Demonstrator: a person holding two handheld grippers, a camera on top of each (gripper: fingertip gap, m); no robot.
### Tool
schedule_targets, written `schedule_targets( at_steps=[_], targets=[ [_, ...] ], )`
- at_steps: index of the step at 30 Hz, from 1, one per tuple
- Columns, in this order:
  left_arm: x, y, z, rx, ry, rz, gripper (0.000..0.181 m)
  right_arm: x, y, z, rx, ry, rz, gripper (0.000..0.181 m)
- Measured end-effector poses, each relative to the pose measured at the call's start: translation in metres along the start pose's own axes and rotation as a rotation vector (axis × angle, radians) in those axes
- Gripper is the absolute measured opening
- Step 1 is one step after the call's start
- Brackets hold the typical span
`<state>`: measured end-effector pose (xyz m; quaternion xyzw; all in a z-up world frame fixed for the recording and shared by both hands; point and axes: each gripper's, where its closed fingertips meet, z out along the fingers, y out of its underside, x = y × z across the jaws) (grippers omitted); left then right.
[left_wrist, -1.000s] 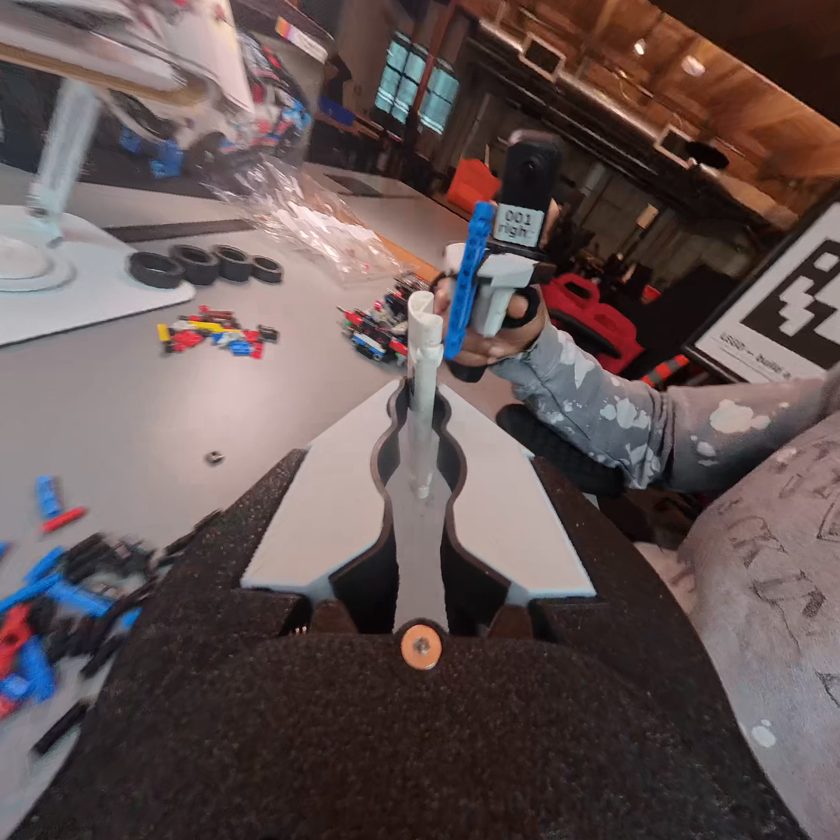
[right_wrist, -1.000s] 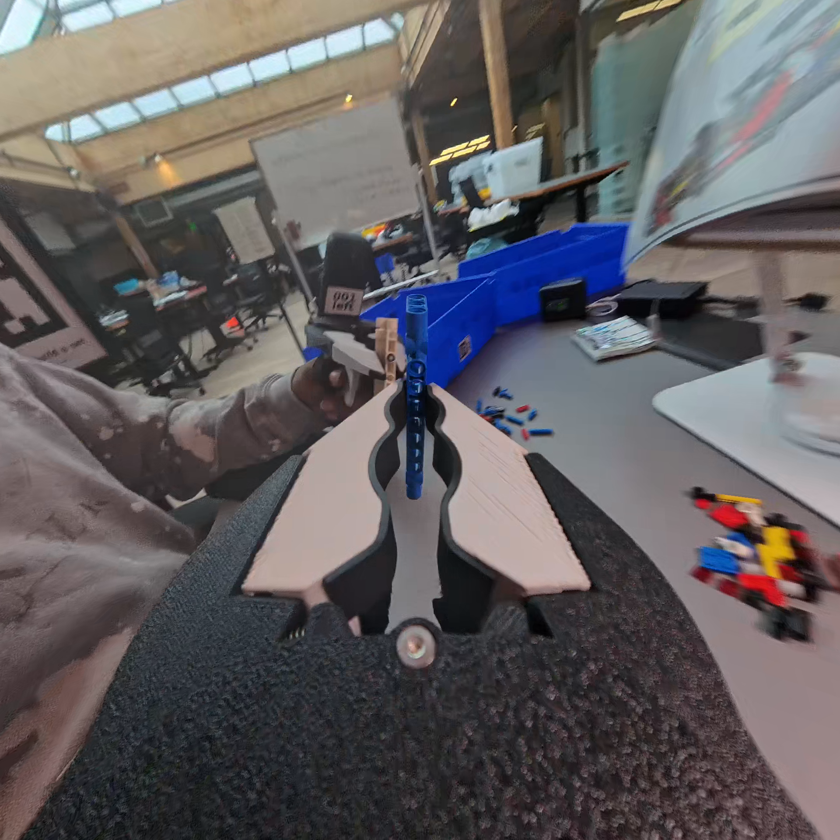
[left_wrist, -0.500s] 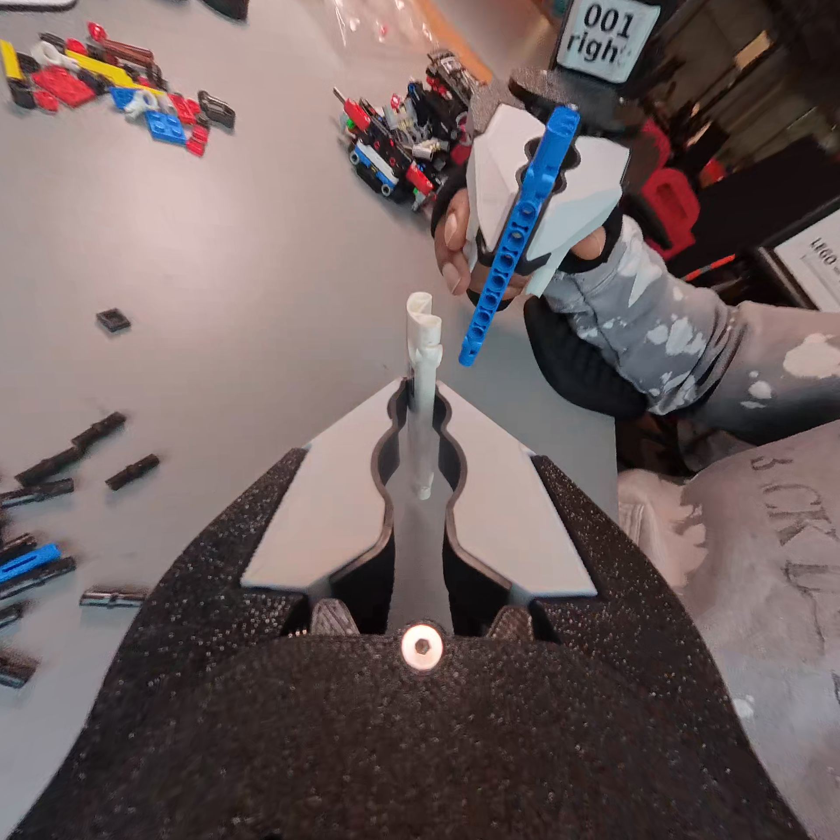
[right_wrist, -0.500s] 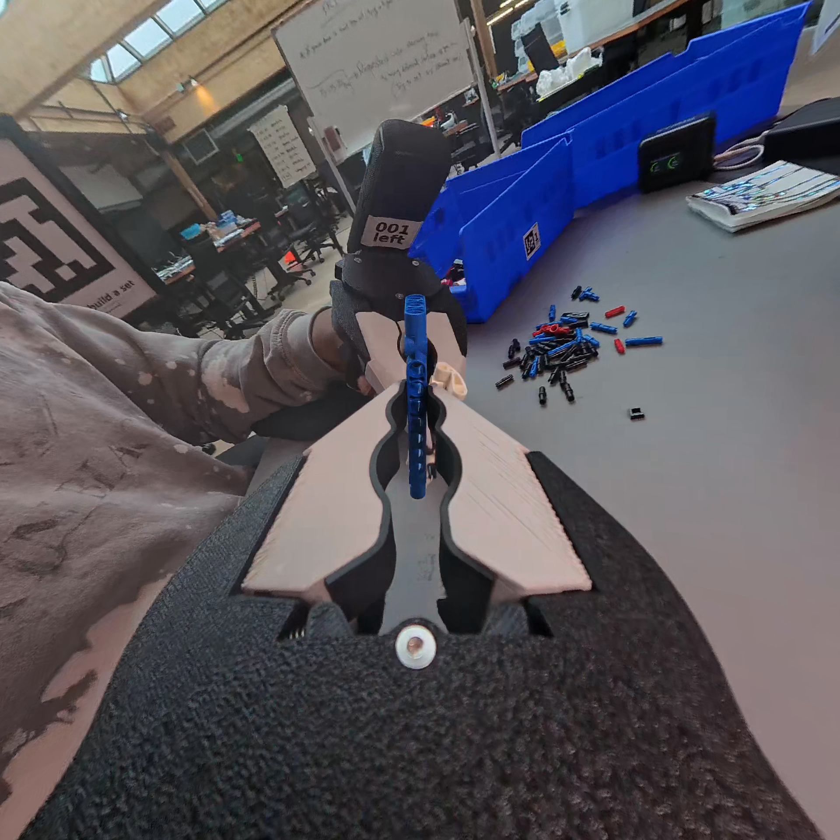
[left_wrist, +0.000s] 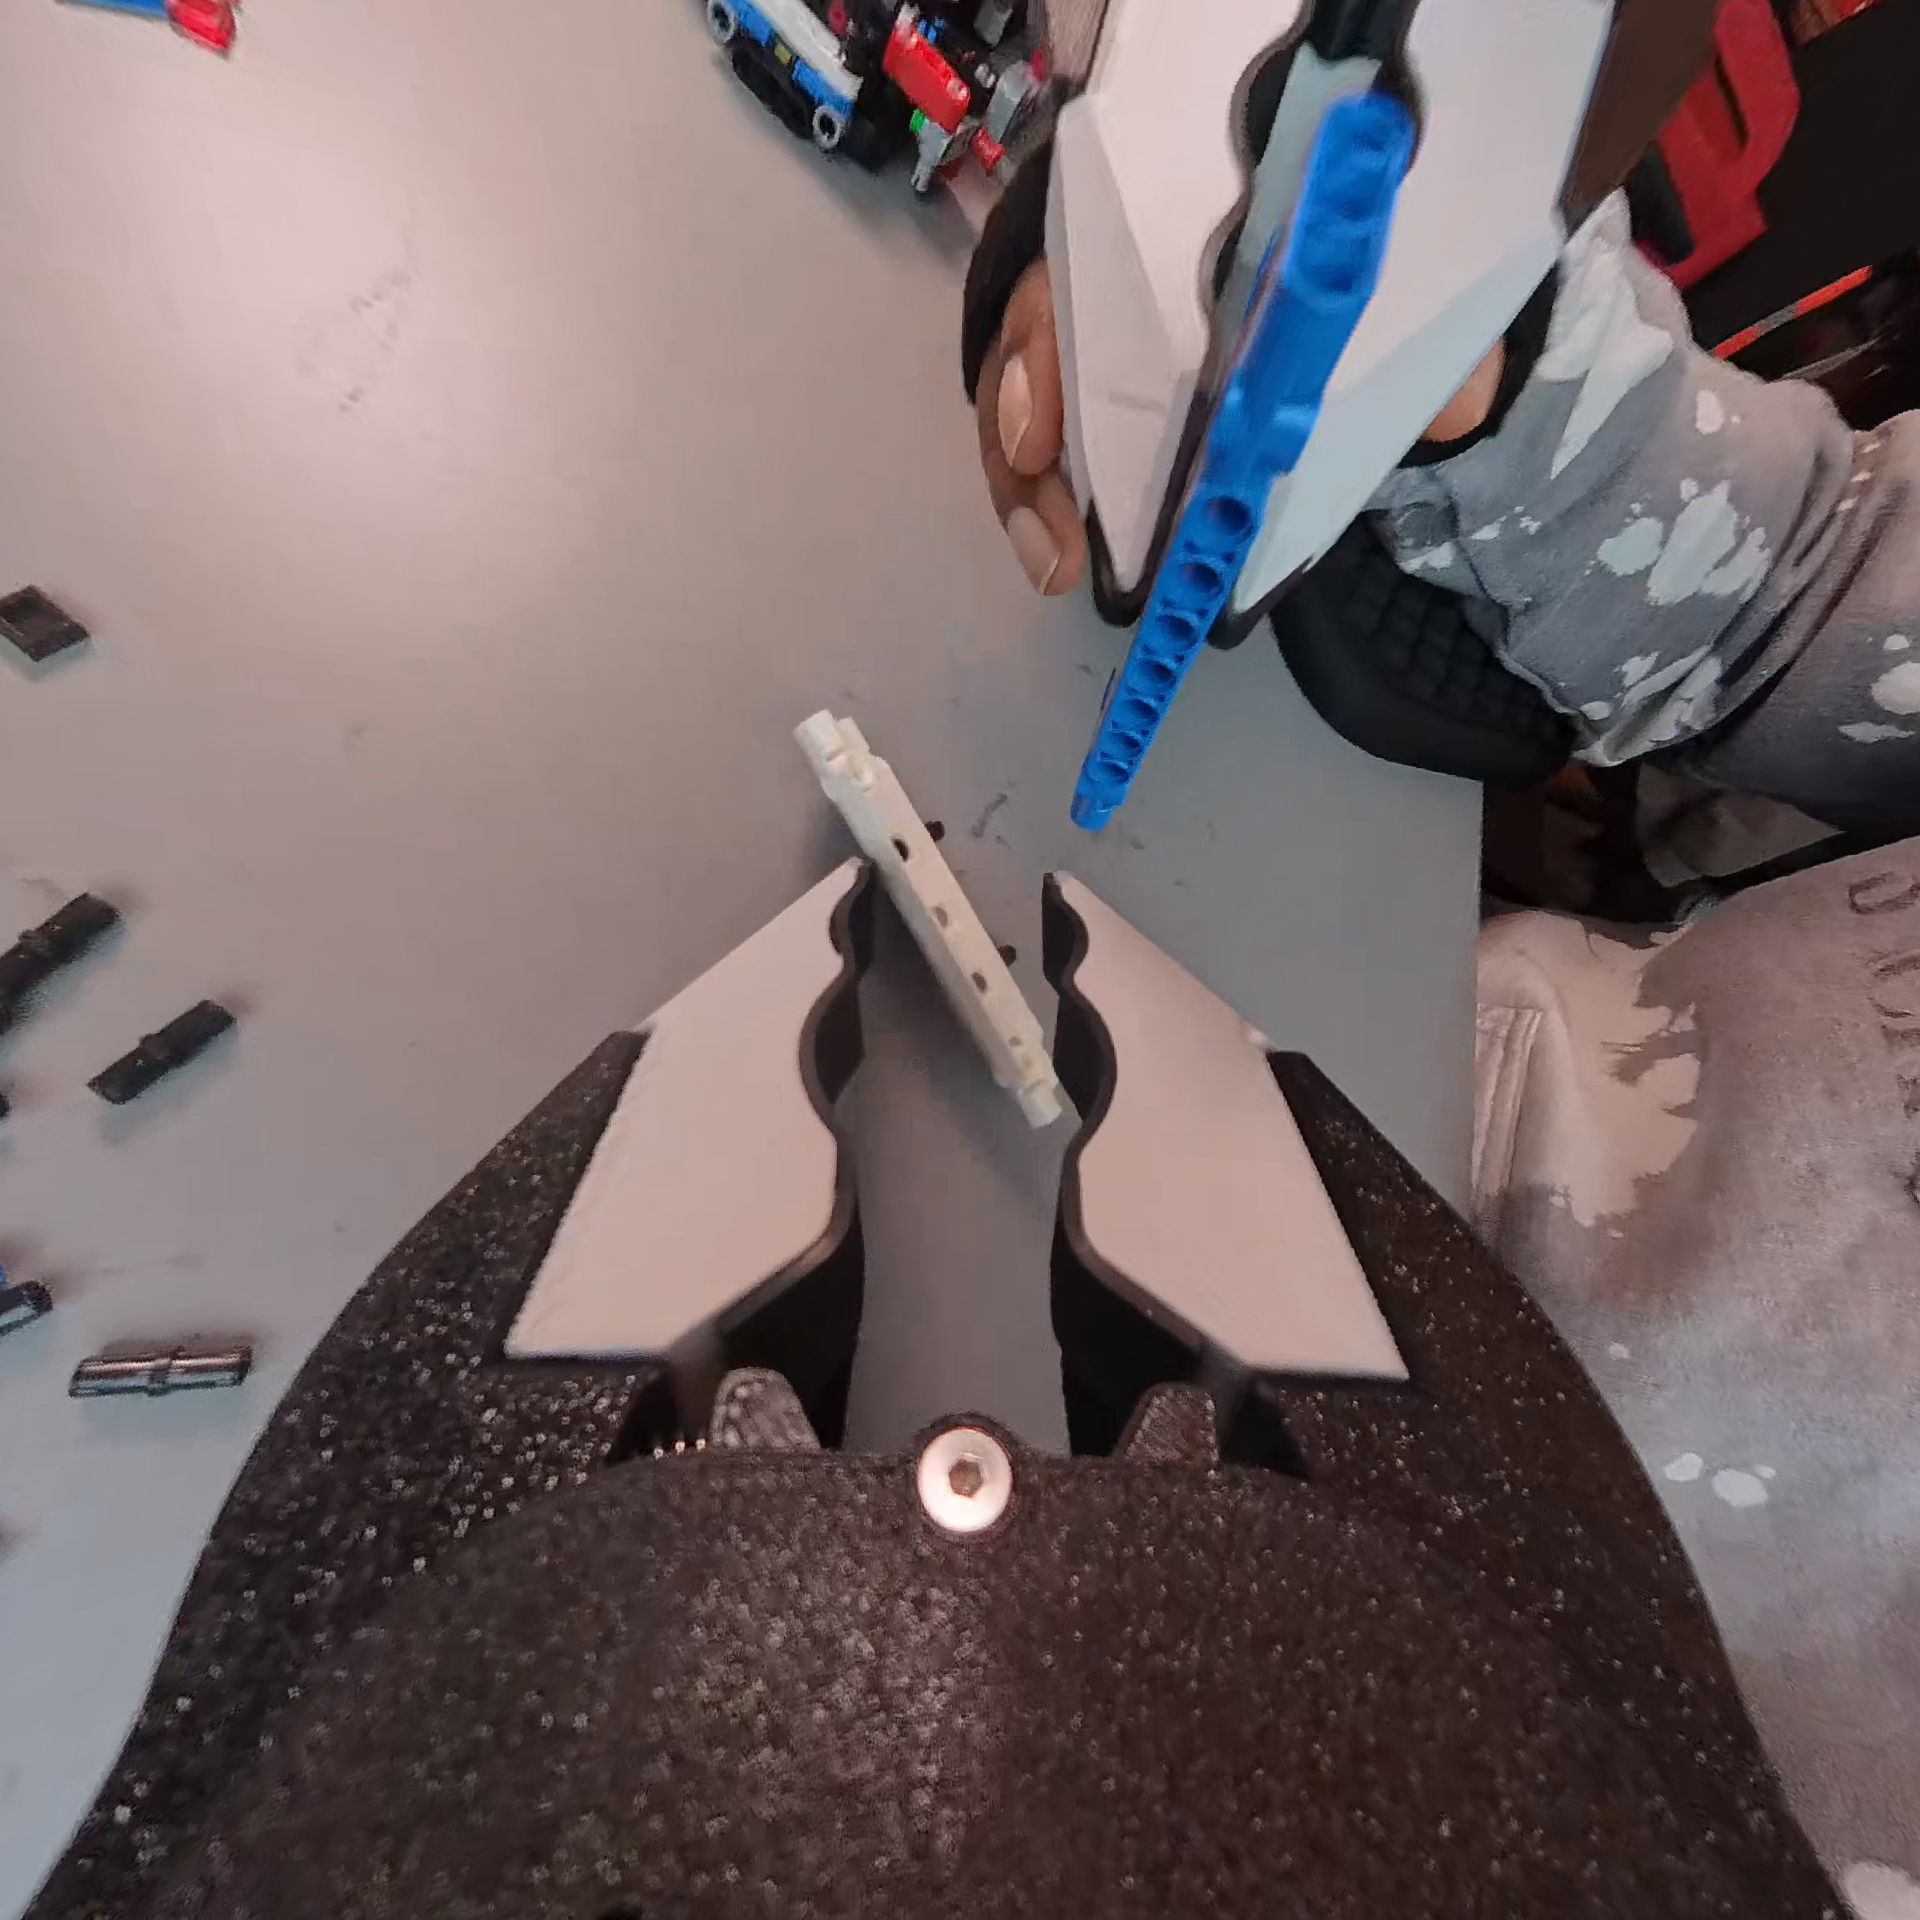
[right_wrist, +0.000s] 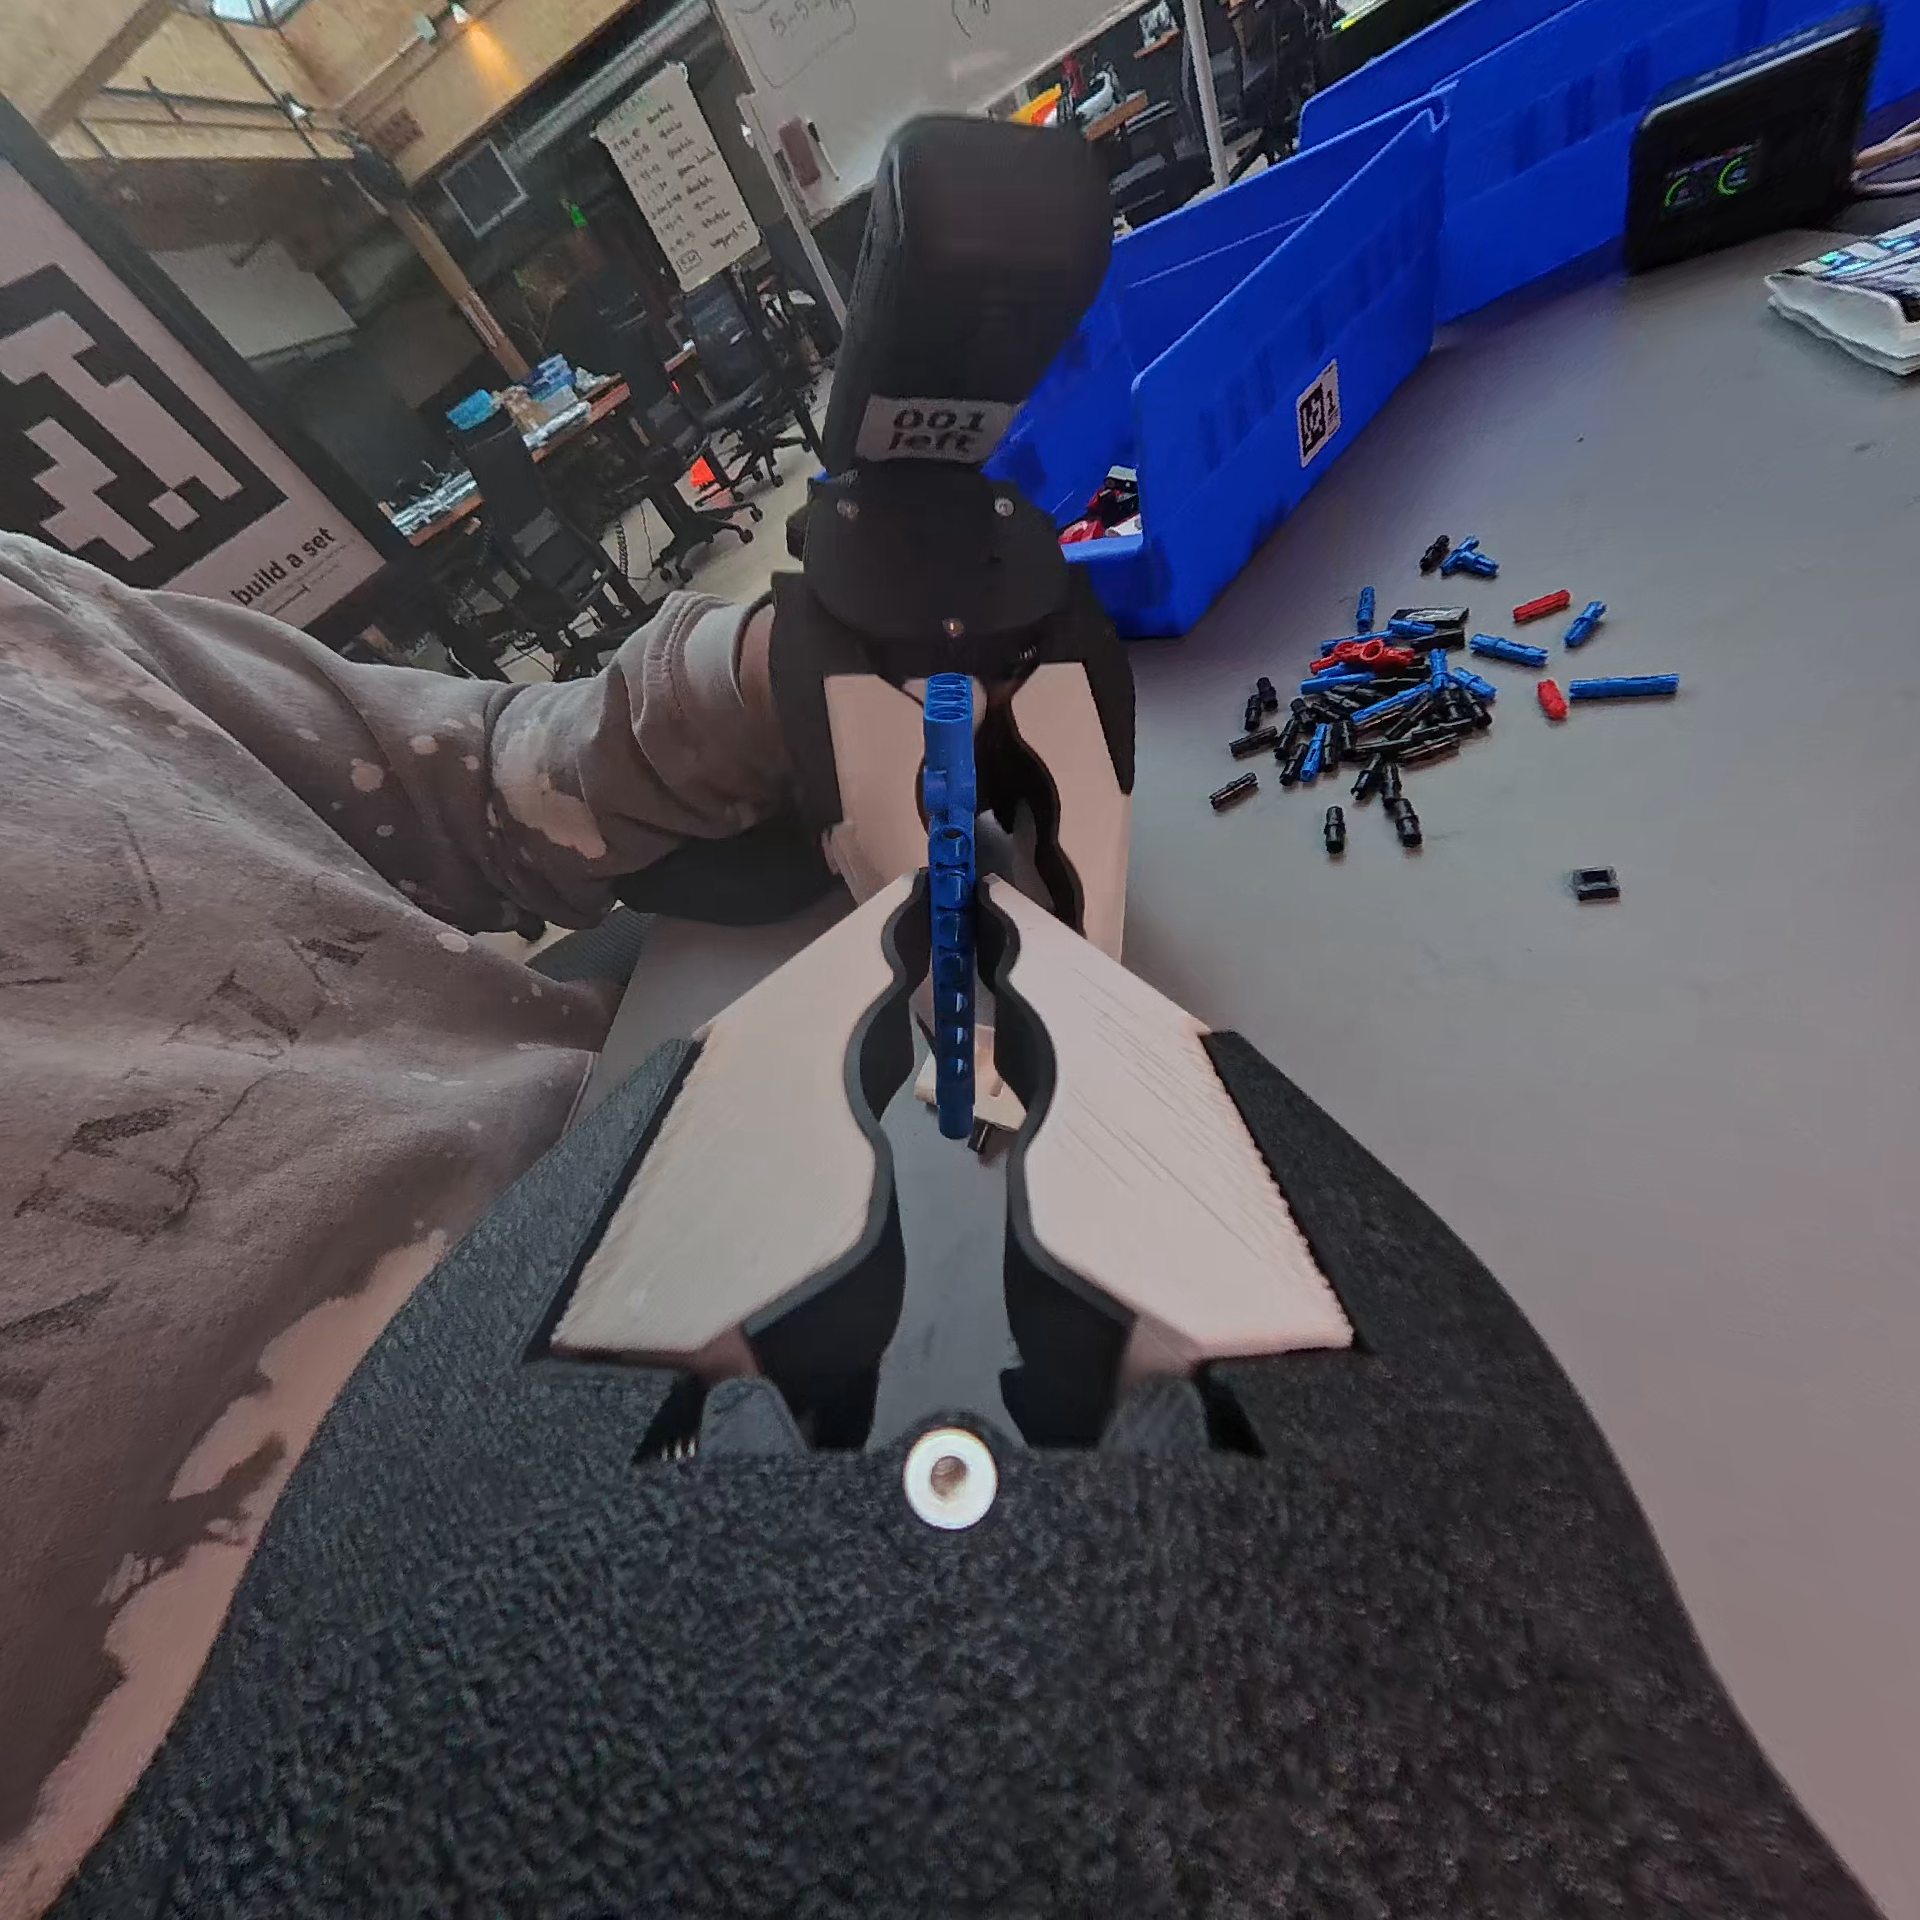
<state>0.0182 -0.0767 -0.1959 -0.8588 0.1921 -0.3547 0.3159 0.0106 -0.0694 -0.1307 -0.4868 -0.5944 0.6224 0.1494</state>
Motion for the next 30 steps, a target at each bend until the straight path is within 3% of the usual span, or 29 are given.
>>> schedule_targets(
  at_steps=[1,7,8,10,12,14,18,20,23,27,30],
  targets=[
    [0.005,-0.006,-0.006,0.040,0.036,0.005,0.032,0.000,0.002,0.001,-0.016,0.002,-0.003,0.007],
    [0.030,-0.044,-0.042,0.309,0.198,0.029,0.026,-0.007,0.015,0.012,-0.101,-0.001,-0.031,0.007],
    [0.032,-0.046,-0.044,0.317,0.197,0.051,0.009,-0.009,0.016,0.015,-0.108,-0.005,-0.043,0.007],
    [0.034,-0.052,-0.052,0.340,0.152,0.118,0.005,-0.011,0.008,0.017,-0.070,0.016,-0.075,0.011],
    [0.034,-0.070,-0.080,0.435,0.078,0.156,0.006,-0.006,0.000,0.013,-0.045,0.071,-0.129,0.032],
    [0.023,-0.093,-0.126,0.573,-0.102,0.188,0.005,0.005,0.007,0.008,-0.118,0.165,-0.236,0.046],
    [-0.010,-0.107,-0.236,0.741,-0.678,0.225,0.005,0.035,0.054,0.005,-0.447,0.334,-0.431,0.075],
    [-0.035,-0.090,-0.279,0.676,-0.972,0.177,0.005,0.043,0.076,0.007,-0.562,0.346,-0.421,0.076],
    [-0.070,-0.052,-0.314,0.506,-1.231,0.065,0.006,0.043,0.079,0.014,-0.577,0.291,-0.364,0.065],
    [-0.106,-0.010,-0.310,0.291,-1.285,-0.080,0.006,0.041,0.080,0.016,-0.621,0.249,-0.384,0.052],
    [-0.117,0.003,-0.300,0.212,-1.286,-0.103,0.012,0.039,0.081,0.014,-0.630,0.239,-0.393,0.046]
  ],
)
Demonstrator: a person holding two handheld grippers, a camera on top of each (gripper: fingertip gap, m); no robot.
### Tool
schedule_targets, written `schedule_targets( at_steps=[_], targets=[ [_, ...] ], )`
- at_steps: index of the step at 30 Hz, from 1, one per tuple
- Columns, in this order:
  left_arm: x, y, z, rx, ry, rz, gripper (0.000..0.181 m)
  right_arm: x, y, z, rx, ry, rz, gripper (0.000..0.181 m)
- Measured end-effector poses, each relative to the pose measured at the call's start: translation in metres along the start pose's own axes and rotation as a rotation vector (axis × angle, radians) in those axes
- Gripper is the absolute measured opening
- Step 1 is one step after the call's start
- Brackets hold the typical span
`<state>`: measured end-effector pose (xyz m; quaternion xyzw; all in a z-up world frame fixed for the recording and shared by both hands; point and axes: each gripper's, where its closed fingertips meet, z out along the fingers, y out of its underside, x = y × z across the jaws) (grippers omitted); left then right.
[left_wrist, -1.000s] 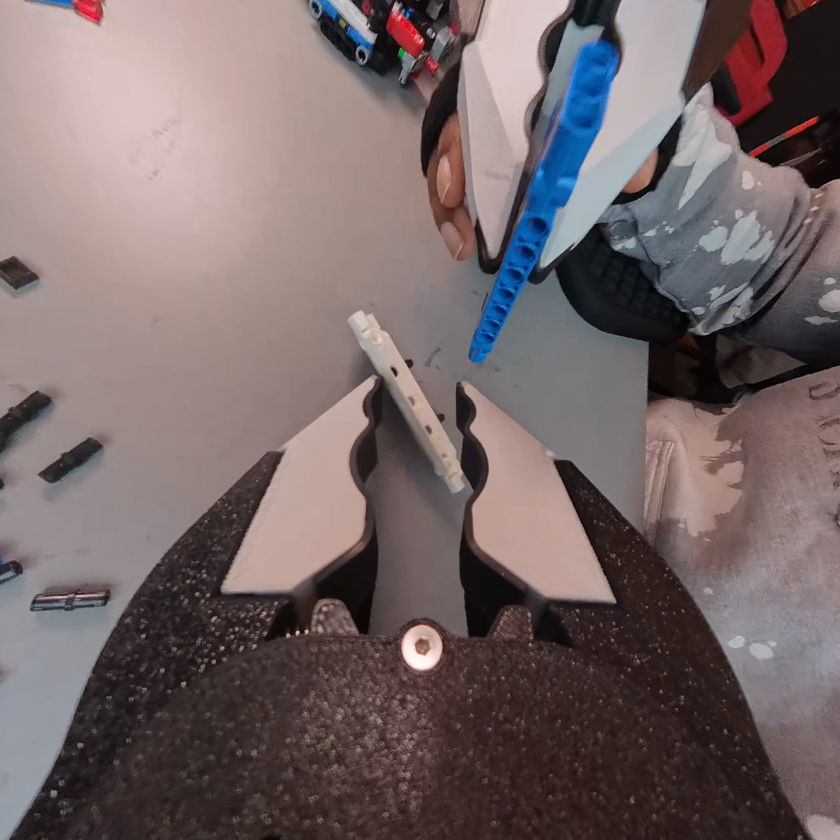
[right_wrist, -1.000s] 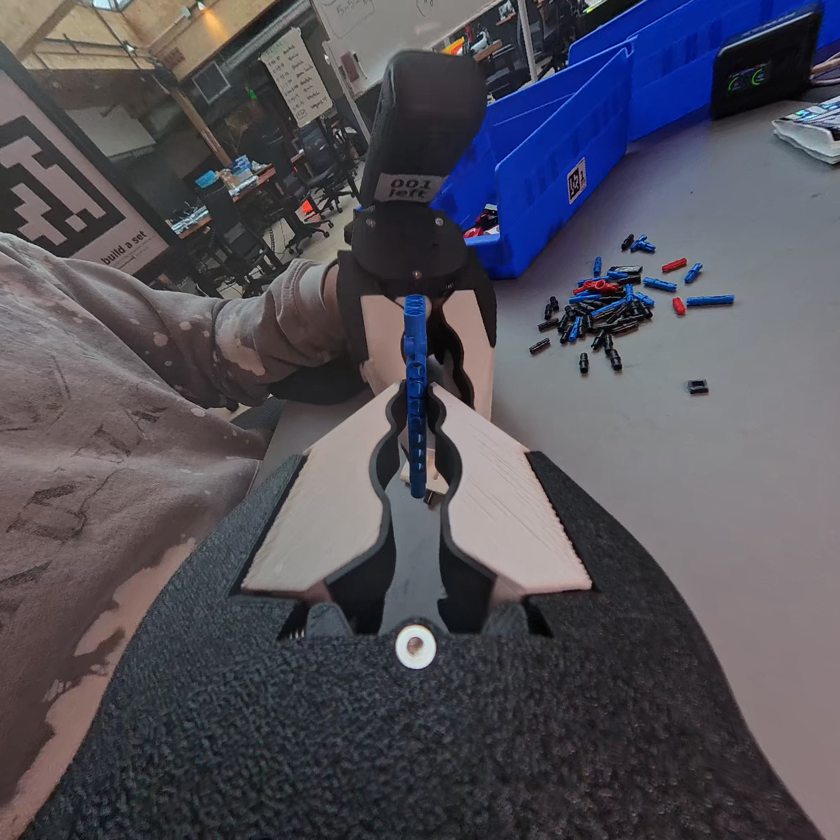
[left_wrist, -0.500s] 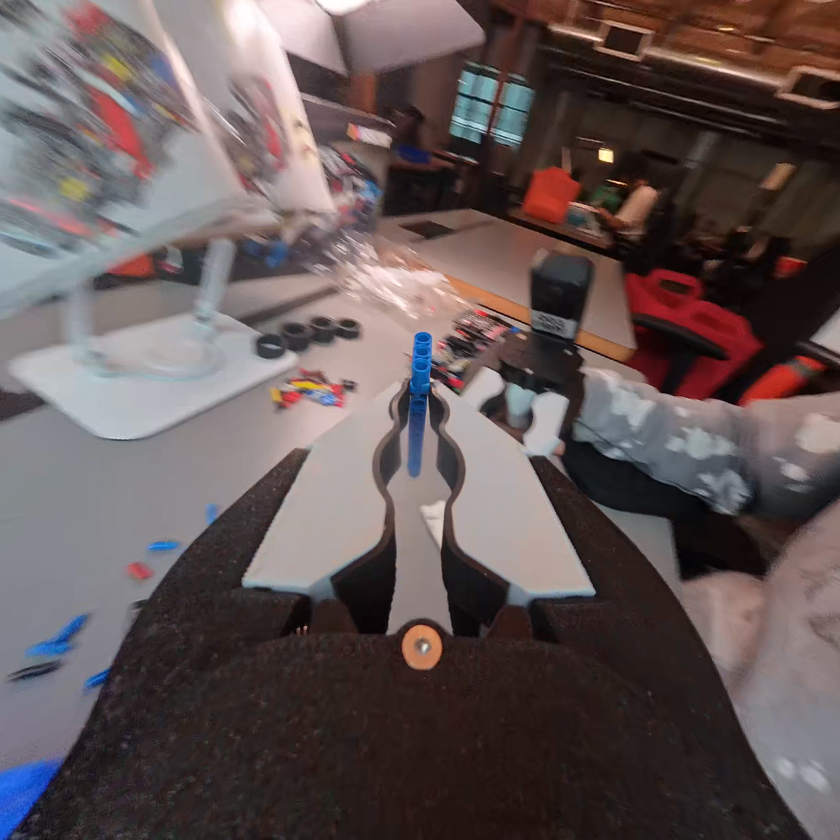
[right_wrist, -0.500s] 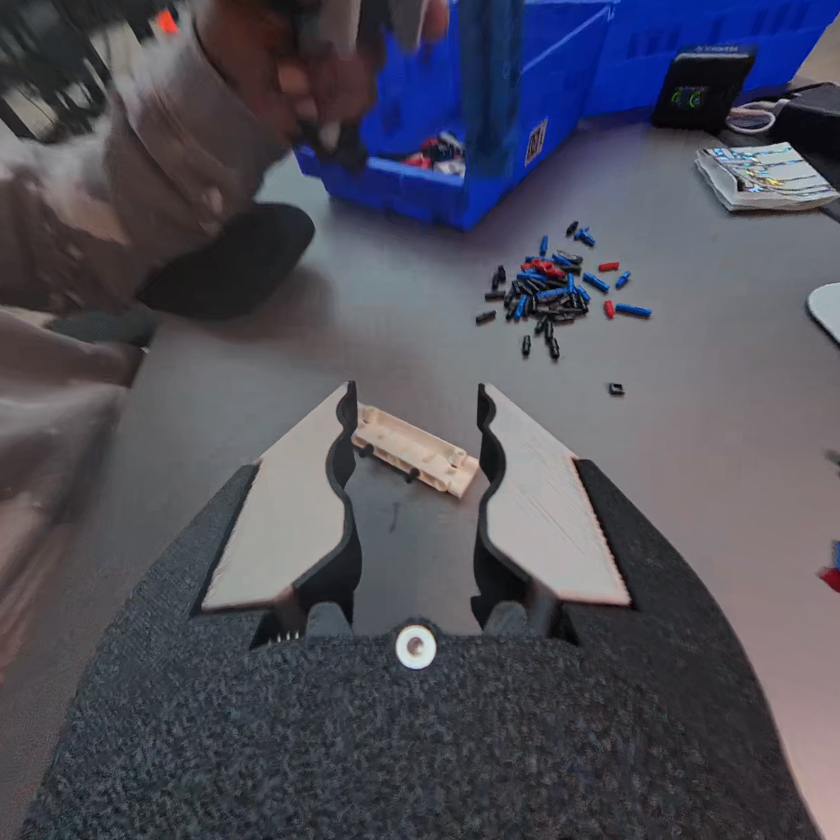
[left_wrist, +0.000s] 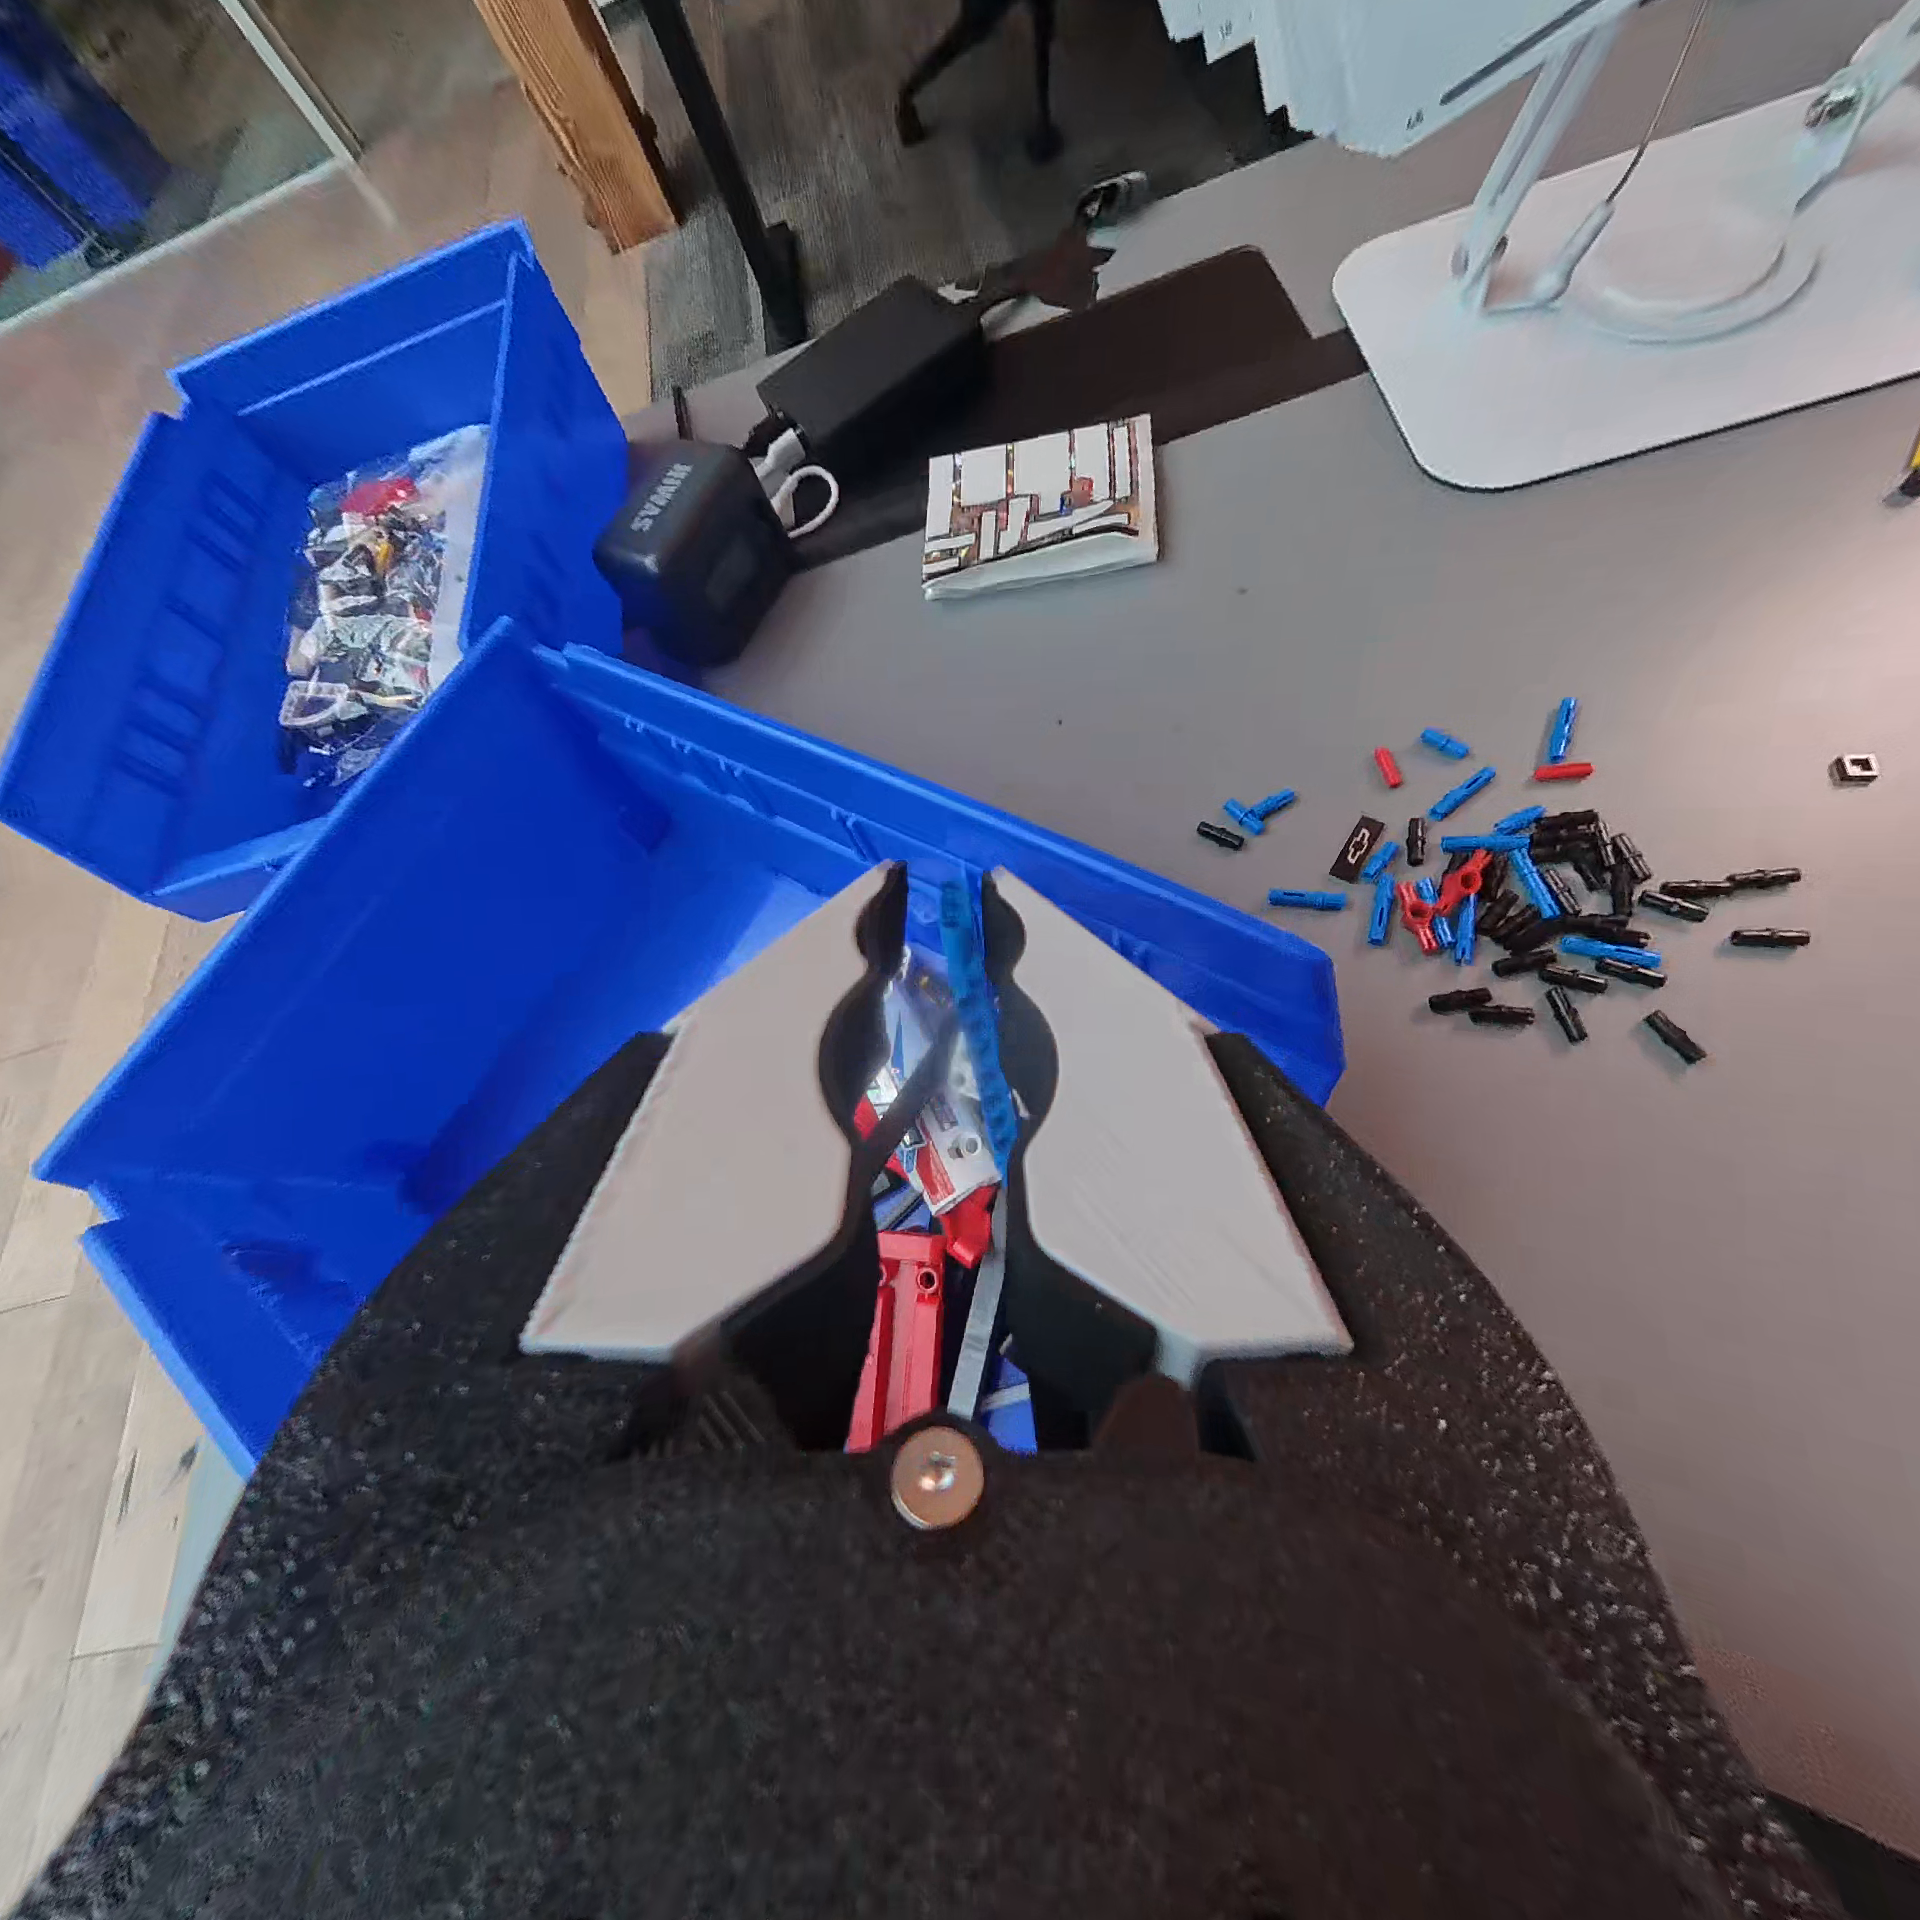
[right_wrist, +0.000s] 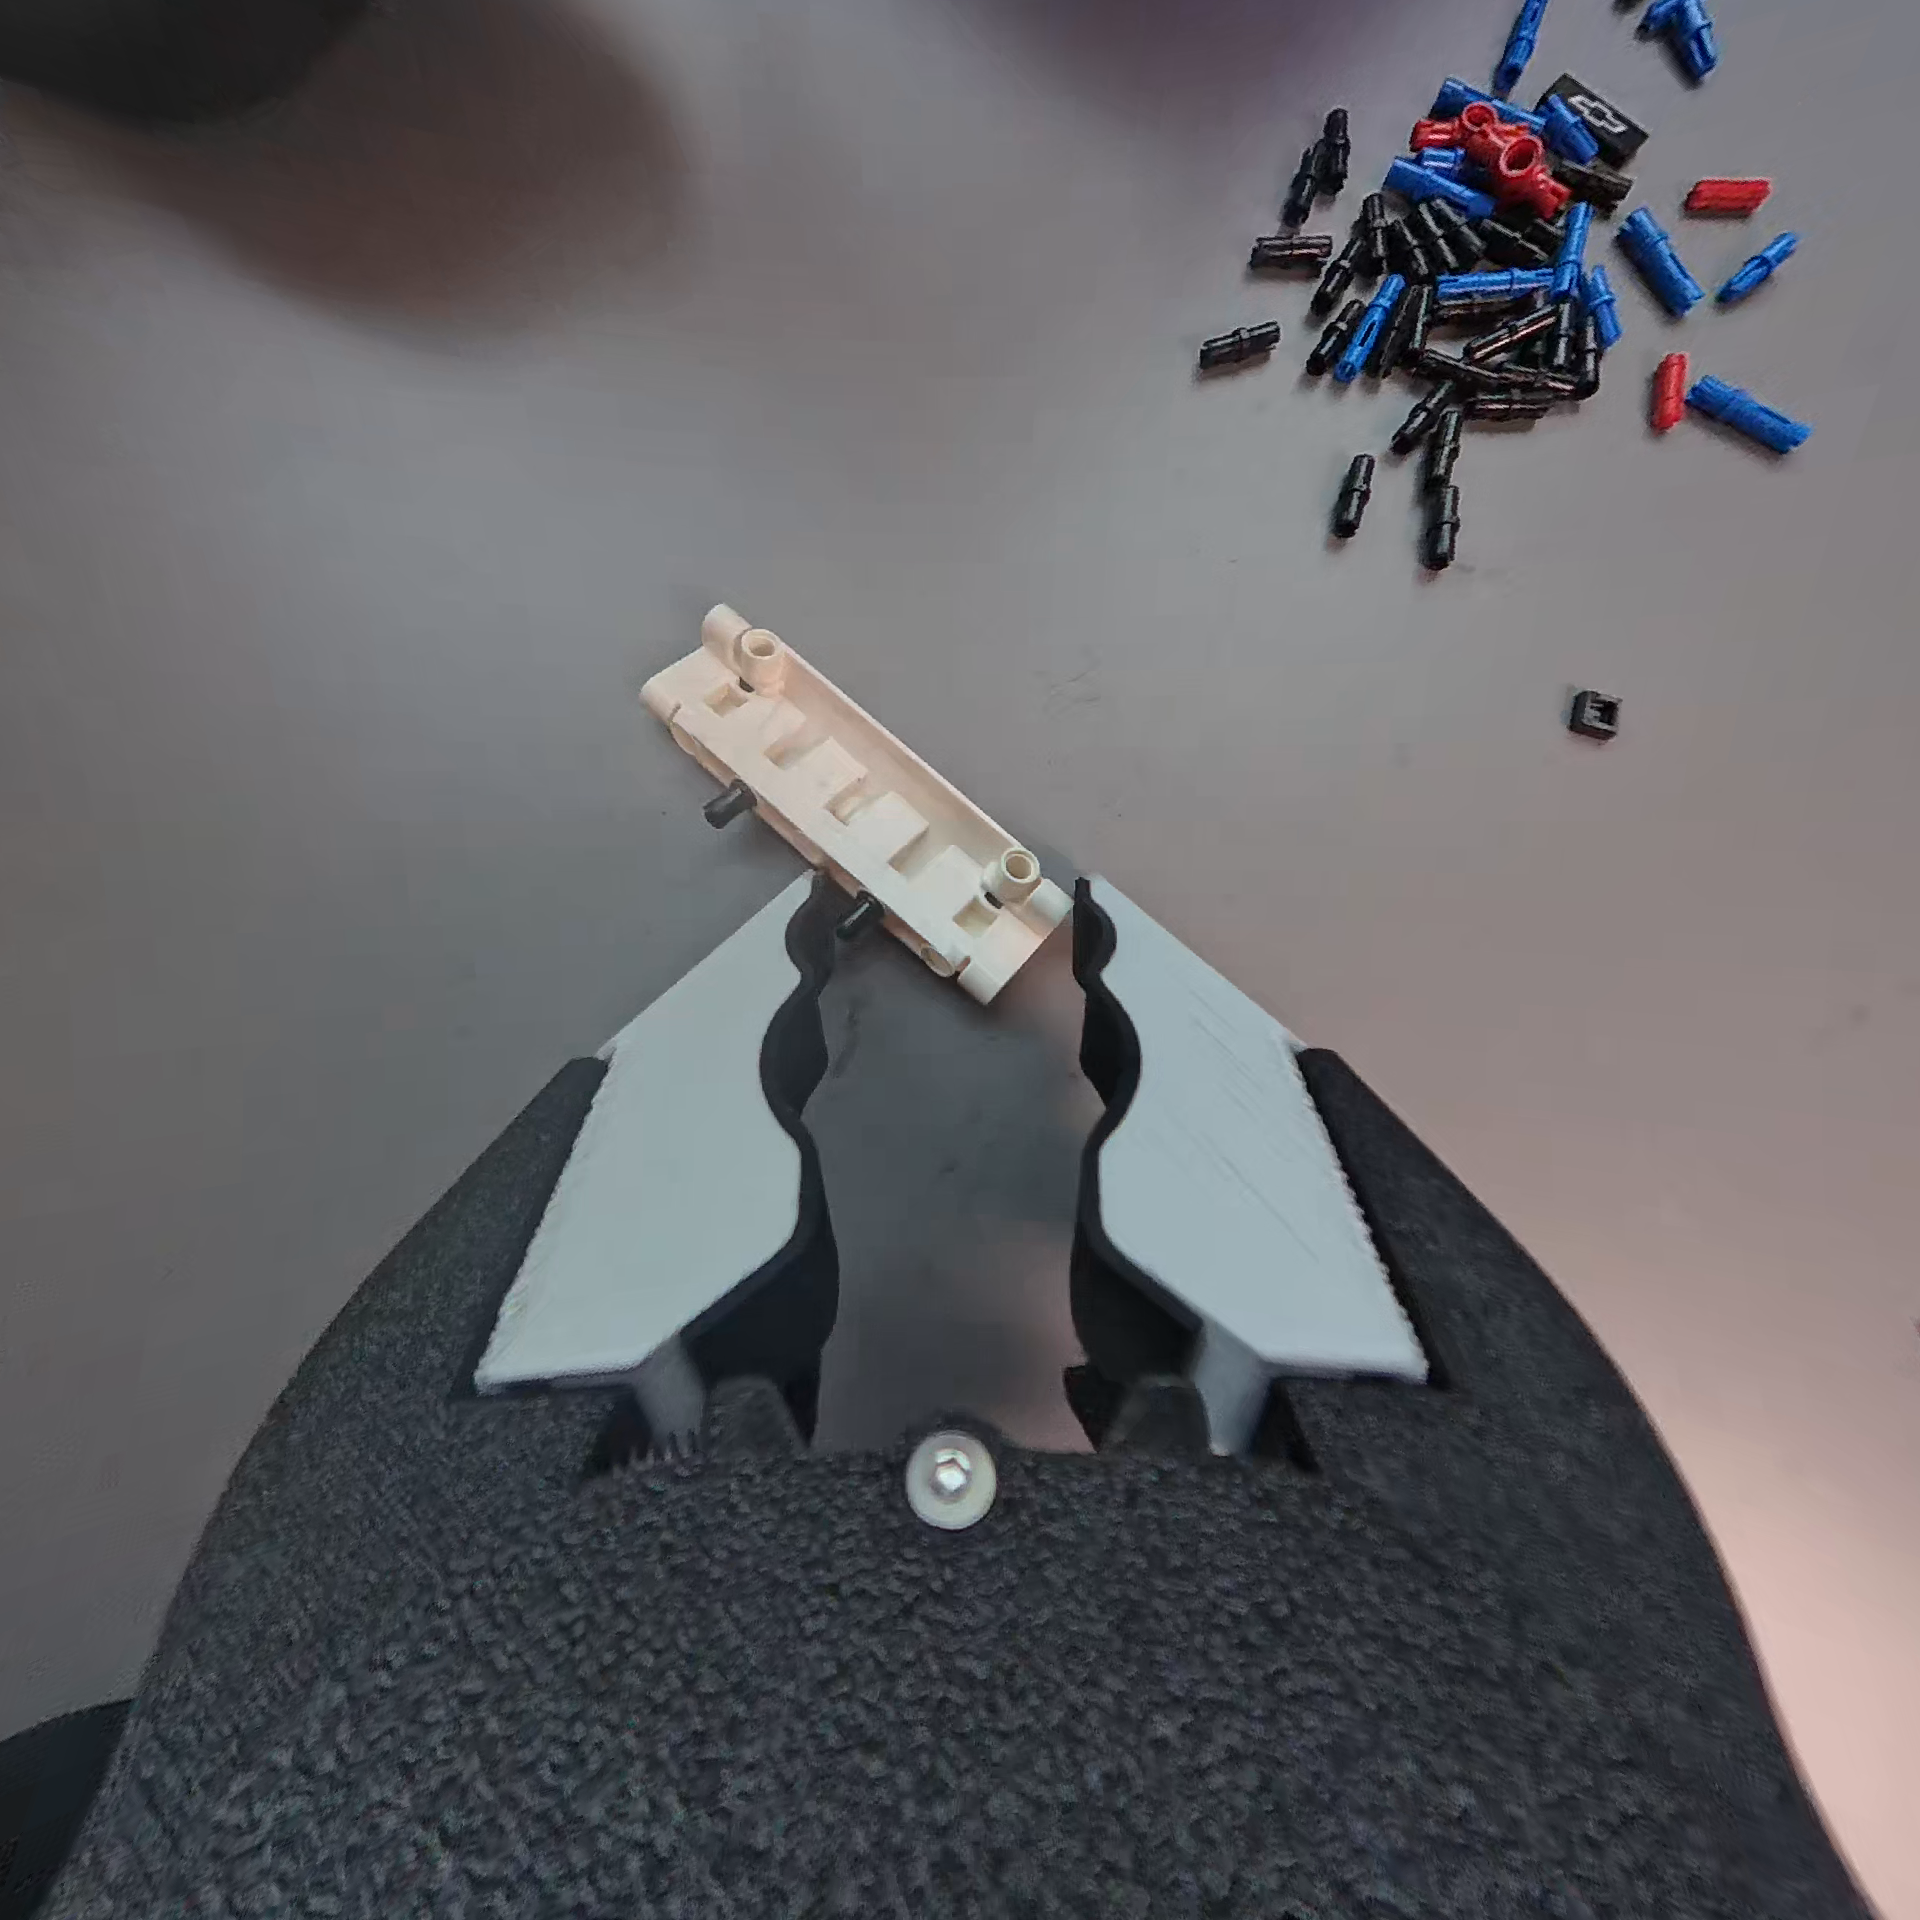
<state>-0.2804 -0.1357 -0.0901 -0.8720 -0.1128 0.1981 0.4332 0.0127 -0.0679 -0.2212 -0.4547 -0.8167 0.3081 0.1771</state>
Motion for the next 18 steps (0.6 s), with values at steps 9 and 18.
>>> schedule_targets(
  at_steps=[9,18],
  targets=[
    [0.126,-0.067,-0.050,0.399,0.602,-0.012,0.030,0.045,-0.048,-0.054,0.343,0.340,0.039,0.046],
    [0.250,-0.084,-0.080,0.388,1.349,-0.448,0.044,0.071,-0.097,-0.161,0.707,1.039,-0.088,0.045]
  ],
)
